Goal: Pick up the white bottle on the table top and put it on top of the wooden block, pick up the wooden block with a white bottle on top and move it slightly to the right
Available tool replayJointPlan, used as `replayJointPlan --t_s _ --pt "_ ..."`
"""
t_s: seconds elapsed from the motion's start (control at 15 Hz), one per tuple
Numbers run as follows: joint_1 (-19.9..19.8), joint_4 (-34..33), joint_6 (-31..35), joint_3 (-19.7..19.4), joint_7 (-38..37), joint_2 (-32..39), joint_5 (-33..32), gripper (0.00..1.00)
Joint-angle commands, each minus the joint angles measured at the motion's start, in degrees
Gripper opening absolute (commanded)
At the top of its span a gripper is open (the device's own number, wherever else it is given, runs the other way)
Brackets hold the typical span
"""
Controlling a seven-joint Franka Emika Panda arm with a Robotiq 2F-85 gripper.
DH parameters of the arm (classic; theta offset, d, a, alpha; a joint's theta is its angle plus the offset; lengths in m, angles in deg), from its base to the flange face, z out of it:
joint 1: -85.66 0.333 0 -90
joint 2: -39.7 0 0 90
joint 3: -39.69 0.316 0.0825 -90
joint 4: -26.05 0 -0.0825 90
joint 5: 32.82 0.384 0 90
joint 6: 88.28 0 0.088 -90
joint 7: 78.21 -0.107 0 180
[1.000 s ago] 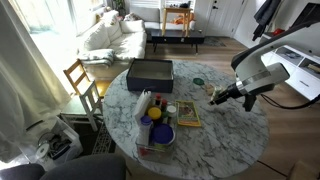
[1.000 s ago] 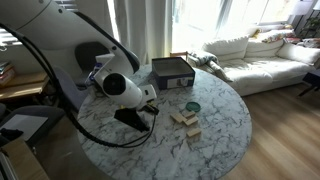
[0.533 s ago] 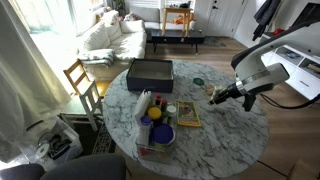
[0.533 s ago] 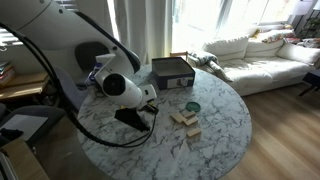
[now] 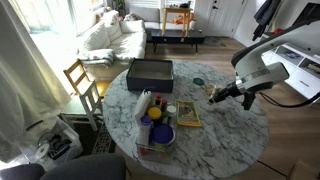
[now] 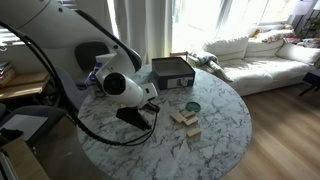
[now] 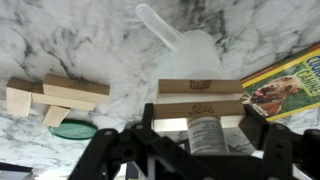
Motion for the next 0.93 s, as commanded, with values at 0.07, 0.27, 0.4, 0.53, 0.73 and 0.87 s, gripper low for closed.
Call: replayJointPlan --t_s 0.07,0.27,0.4,0.53,0.73,0.87 --pt "0.1 0.3 0.8 0.0 0.8 -1.5 0.1 0.59" --pt "0.2 0.5 0.6 0.0 0.5 -2.3 -0.5 0.59" --pt "0.3 0.6 0.6 0.0 0.4 -2.7 -0.9 0.59" --pt "0.5 1.0 0.0 0.2 0.8 -3.5 -1.5 0.59" --pt "0.3 2.0 -2.0 0.5 2.9 -4.9 -2.1 0.59" --pt "0.2 2.9 -3.2 0.8 4.3 -5.8 -2.8 0.59"
